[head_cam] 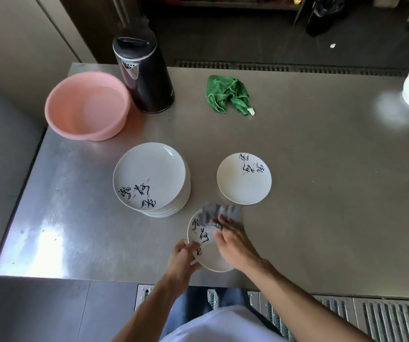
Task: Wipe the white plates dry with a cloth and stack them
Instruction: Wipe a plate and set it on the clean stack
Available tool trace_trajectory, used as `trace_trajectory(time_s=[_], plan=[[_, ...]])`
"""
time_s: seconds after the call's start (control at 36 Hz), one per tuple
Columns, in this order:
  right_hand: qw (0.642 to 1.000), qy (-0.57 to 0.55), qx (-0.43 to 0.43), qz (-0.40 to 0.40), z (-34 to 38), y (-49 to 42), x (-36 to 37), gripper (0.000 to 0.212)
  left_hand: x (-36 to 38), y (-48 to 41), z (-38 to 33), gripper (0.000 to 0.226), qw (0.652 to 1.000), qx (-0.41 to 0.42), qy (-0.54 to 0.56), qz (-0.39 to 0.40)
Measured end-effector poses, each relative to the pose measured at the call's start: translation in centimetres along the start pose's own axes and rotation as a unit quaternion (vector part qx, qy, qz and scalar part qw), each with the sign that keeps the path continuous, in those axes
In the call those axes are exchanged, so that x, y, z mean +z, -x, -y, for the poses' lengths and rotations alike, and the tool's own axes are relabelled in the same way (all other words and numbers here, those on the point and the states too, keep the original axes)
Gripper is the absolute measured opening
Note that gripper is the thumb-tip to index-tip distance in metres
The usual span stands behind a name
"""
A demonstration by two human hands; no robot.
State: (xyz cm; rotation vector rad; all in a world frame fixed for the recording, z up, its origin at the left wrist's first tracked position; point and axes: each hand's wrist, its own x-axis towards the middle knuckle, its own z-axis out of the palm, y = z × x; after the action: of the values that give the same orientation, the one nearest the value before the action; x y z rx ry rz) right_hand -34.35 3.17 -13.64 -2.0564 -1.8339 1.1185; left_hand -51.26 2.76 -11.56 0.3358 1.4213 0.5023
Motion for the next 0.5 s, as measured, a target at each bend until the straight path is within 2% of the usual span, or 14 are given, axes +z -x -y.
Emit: trace_trajectory(time_s=[0.03, 0.08, 0.14, 0.19, 0.25, 0.31, 0.39, 0.42, 0.44, 0.5], plan=[[0.999, -0.018, -0.034, 0.024, 0.1, 0.4, 0.2, 0.045, -0.1, -0.1, -0.1, 0.002, 1.0, -0.002, -0.003, 0.005], [0.991, -0.036, -0.089, 0.09, 0.4, 1.1, 0.7, 0.047, -0.1, -0.3, -0.4, 0.015, 0.999, -0.006, -0.037, 0.036], [0.985, -0.039, -0.109, 0.127, 0.5, 1.4, 1.2, 0.05, -0.2, -0.1, -0.4, 0.027, 0.994, -0.017, -0.073, 0.077], [0.991, 0.009, -0.1, 0.093, 0.1, 0.9, 1.0, 0.05, -0.6, -0.2, 0.0, 0.03, 0.993, -0.033, -0.073, 0.083], [0.996, 0.086, -0.026, 0.027, -0.6, 0.3, 0.4, 0.049, -0.8, -0.3, 0.3, 0.03, 0.994, -0.037, -0.064, 0.077], [0.995, 0.099, 0.028, 0.008, -0.5, 0.2, 0.3, 0.05, -0.7, -0.4, 0.2, 0.033, 0.994, -0.028, -0.065, 0.079], [0.99, 0.049, -0.102, 0.084, 0.3, 1.0, 1.2, 0.049, -0.3, -0.4, -0.2, 0.033, 0.992, -0.017, -0.083, 0.088], [0.987, 0.04, -0.12, 0.102, 0.2, 1.1, 1.2, 0.048, -0.4, -0.4, -0.2, 0.031, 0.992, -0.017, -0.089, 0.089], [0.989, 0.048, -0.11, 0.091, -0.4, 0.7, 1.0, 0.048, -0.4, -0.5, -0.2, 0.031, 0.992, -0.019, -0.091, 0.087], [0.995, 0.081, -0.034, 0.039, -1.5, -0.2, 0.2, 0.049, -0.4, -0.5, -0.3, 0.033, 0.992, -0.02, -0.092, 0.083]])
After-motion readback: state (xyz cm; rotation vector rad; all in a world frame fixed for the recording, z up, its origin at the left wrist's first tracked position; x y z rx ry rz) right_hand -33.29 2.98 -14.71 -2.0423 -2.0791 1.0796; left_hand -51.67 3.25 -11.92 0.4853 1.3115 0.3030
